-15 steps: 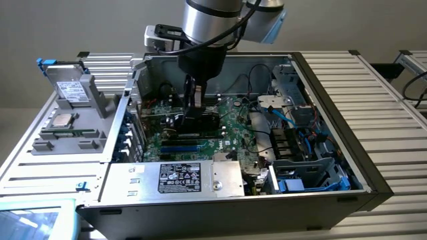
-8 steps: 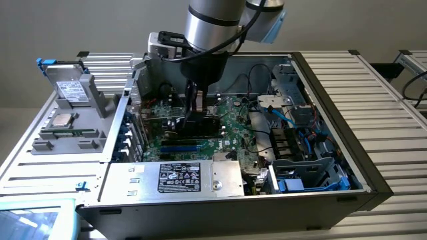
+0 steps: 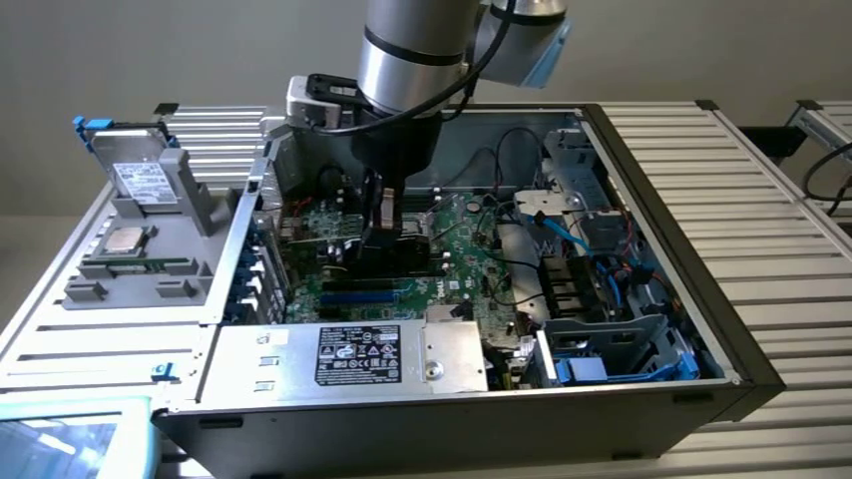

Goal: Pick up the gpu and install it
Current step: 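Insert the gpu into the slot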

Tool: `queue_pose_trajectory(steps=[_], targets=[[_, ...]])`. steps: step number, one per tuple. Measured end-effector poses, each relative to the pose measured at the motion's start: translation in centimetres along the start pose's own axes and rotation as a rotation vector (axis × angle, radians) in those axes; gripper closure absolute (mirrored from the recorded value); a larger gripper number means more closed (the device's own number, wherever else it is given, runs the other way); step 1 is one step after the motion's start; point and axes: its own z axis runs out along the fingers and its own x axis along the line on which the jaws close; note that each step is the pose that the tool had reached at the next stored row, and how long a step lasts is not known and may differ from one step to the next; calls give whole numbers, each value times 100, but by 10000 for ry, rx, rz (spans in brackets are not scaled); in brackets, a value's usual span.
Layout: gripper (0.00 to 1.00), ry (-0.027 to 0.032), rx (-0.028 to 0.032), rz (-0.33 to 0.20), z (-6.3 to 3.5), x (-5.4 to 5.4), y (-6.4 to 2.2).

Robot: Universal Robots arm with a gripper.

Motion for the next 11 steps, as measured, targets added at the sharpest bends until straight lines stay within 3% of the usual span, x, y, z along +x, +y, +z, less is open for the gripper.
queue_pose_trajectory(steps=[8,11], targets=[[72,-1,0,1,30,7,6],[72,0,-1,0,86,5,28]])
